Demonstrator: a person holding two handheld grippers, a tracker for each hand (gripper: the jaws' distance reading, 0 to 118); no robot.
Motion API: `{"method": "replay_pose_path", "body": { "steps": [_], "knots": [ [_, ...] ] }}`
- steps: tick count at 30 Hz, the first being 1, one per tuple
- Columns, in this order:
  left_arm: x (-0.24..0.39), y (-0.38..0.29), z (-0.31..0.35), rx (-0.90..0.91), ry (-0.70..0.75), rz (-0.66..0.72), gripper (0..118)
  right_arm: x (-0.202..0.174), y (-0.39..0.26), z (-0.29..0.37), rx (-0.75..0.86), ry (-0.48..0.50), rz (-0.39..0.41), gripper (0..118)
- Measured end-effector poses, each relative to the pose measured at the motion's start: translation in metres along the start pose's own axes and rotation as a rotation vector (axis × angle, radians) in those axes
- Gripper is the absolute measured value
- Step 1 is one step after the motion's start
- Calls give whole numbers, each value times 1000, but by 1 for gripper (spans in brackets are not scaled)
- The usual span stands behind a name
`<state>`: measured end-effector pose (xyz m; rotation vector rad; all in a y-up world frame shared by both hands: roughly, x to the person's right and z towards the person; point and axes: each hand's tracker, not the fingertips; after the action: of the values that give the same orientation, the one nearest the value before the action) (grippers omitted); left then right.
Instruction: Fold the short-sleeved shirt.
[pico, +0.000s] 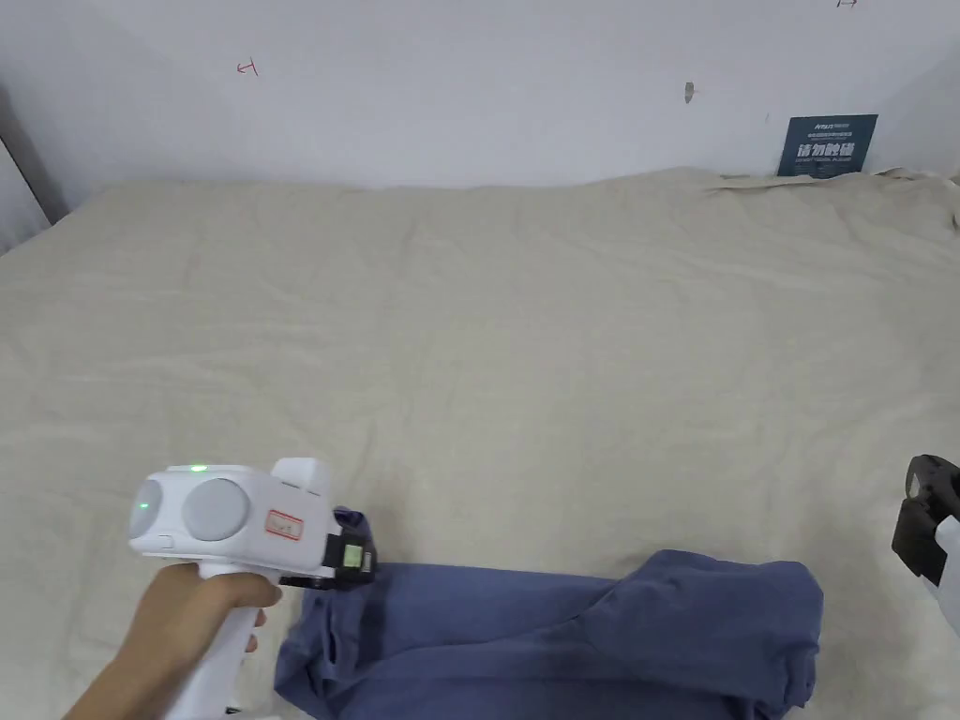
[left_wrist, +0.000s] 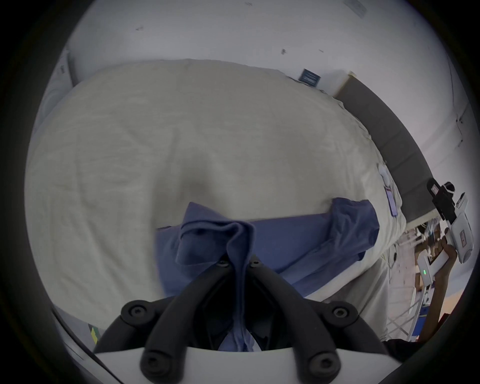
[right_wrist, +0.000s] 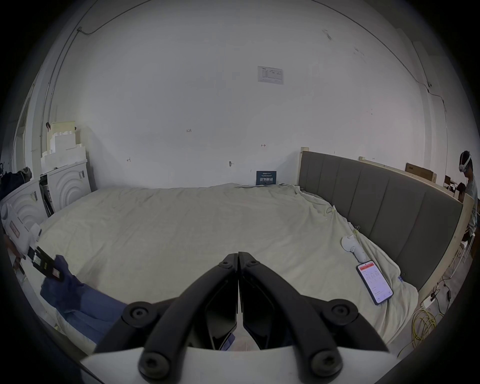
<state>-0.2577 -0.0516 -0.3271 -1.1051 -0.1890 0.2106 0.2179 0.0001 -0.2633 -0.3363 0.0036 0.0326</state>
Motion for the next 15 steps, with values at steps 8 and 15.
{"method": "replay_pose_path", "body": {
  "steps": [8,15],
  "knots": [
    [64,6,-57,-71,-74,-60,3,11,-3,7,3,-19,1,0],
    [84,-3,-97,-151,-41,-76,4,18,-3,8,3,-42,7,0]
  ]
}}
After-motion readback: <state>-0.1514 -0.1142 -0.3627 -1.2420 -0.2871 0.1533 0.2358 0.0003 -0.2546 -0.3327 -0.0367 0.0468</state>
